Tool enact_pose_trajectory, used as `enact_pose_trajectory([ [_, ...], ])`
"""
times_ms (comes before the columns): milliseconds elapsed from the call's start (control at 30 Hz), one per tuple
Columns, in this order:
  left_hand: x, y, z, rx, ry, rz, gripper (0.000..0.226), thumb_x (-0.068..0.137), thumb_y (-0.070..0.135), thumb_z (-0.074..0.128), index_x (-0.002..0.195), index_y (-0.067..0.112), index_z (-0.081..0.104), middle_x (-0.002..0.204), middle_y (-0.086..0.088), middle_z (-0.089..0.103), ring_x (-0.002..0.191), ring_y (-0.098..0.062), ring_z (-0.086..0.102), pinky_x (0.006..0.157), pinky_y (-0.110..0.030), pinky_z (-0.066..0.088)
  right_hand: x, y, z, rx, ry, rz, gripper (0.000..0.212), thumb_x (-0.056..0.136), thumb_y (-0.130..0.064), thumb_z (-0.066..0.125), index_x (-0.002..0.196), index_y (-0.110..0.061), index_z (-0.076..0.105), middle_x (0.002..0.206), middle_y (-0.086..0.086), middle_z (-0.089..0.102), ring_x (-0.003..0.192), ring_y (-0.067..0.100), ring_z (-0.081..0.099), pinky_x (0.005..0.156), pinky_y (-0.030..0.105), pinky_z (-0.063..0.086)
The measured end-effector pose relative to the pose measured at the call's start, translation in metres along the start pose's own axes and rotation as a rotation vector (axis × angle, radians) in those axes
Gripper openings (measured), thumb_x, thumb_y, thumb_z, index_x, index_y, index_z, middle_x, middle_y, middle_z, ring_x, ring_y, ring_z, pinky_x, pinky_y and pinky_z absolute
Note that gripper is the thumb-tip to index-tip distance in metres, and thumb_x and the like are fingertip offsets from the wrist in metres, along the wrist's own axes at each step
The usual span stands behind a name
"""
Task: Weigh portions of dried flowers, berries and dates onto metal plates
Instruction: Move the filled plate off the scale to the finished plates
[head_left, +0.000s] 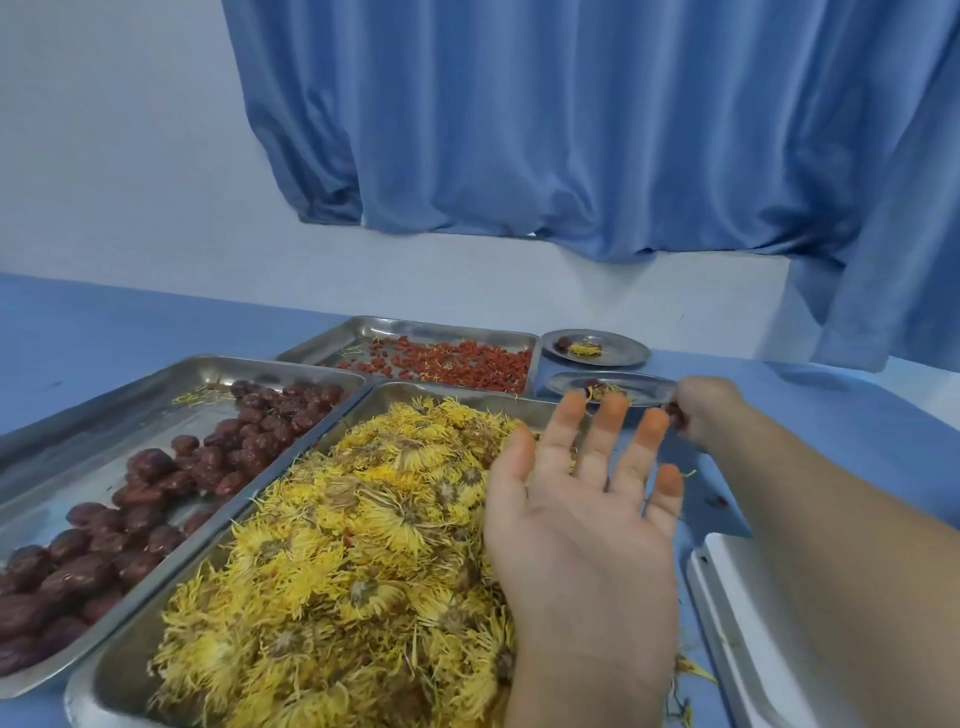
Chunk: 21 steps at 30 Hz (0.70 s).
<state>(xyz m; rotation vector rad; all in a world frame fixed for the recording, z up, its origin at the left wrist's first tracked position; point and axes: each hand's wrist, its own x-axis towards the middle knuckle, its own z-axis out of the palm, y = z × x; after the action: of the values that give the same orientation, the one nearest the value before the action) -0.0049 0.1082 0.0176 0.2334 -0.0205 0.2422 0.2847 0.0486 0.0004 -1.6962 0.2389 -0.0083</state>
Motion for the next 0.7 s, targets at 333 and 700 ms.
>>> enact_pose_trajectory([
  [333,0.005,-0.003,-0.005,0.010,-0.001,-0.008,0.043,0.078,0.046,0.057,0.095,0.012,0.078,0.105,-0.013,0.073,0.092,-0.032,0.072,0.071,-0.037,0.048,-0.021,-0.012,0.022,-0.085,-0.300,0.078,0.010,0.089,0.011,0.052,0.092,0.002,0.053,0.077,0.013,0.050,0.060,0.020,0.049,0.032,0.011,0.039],
  [700,0.002,-0.017,0.002,0.306,-0.040,0.021,0.032,0.074,0.042,0.058,0.081,0.018,0.078,0.087,-0.005,0.070,0.069,-0.021,0.066,0.061,-0.031,0.042,-0.079,-0.040,-0.063,-0.249,-0.505,-0.117,0.003,0.085,-0.005,0.061,0.087,-0.004,0.060,0.081,0.012,0.066,0.062,0.020,0.063,0.059,0.028,0.054],
])
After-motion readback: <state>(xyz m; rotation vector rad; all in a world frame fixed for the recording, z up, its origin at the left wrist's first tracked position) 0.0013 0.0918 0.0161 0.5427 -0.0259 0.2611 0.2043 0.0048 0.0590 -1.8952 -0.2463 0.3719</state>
